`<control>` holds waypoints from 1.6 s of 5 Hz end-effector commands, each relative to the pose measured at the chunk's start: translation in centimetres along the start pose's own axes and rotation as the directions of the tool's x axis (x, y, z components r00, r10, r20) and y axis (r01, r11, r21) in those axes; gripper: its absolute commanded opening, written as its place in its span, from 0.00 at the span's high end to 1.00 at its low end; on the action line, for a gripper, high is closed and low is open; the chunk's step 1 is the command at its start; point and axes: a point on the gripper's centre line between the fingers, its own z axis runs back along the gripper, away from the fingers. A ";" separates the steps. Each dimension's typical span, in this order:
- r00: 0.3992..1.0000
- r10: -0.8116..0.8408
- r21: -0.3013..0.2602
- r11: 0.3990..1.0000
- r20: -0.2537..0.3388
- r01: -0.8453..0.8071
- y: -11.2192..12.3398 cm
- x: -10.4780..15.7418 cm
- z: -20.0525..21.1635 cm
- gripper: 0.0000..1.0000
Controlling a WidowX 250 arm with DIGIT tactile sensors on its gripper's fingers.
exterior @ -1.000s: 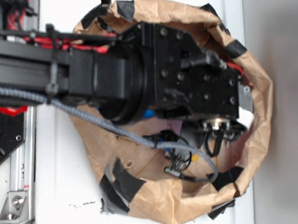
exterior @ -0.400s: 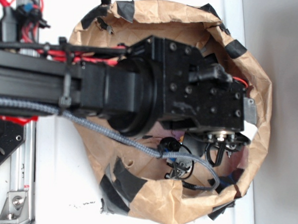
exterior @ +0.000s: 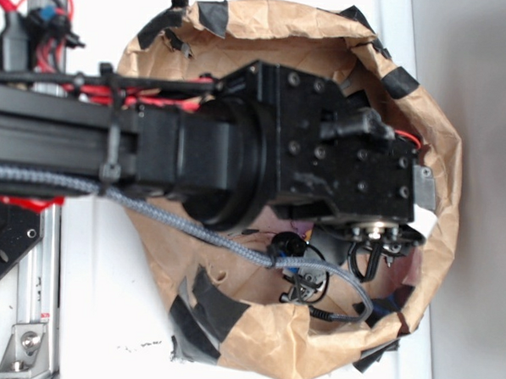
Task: Grab the yellow duck.
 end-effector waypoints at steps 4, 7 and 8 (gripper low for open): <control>0.998 -0.061 0.057 0.997 0.009 0.060 -1.0 2.6 -4.1 0.00; 0.994 -0.094 0.072 0.993 0.054 0.090 -1.1 2.4 -2.4 0.00; 0.990 -0.075 0.038 0.997 0.122 0.071 -0.1 1.7 0.9 0.00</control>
